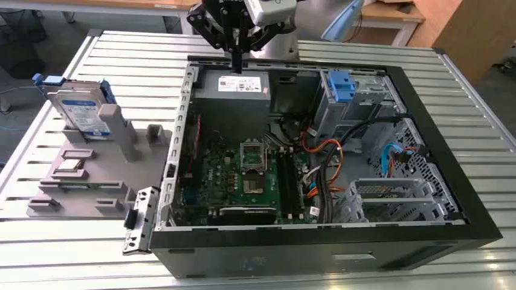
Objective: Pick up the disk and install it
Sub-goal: 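Reach for the disk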
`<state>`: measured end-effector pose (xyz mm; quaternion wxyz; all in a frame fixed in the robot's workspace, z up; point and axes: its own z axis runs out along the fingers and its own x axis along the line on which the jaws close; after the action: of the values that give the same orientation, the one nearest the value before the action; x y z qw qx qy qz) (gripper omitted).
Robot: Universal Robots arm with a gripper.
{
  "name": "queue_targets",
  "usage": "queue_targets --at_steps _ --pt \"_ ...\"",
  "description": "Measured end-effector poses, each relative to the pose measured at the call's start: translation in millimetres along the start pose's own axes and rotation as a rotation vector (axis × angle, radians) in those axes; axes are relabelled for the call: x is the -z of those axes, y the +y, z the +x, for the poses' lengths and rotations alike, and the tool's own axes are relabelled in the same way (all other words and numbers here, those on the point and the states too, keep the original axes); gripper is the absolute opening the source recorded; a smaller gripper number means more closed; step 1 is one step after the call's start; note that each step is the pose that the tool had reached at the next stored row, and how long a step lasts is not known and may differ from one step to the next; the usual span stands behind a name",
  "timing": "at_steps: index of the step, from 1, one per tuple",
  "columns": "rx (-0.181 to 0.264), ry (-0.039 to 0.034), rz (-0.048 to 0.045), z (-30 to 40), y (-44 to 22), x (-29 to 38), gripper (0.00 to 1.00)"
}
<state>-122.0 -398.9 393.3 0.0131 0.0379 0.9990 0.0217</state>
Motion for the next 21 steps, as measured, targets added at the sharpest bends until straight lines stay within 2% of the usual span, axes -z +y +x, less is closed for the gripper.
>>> queue_targets --at_steps 12,21 --pt "0.0 -0.0001 -0.0002 1.8 -0.2 -0.1 0.1" --pt "0.0 -0.0002 -0.0001 11.3 -0.8 -0.1 0.1"
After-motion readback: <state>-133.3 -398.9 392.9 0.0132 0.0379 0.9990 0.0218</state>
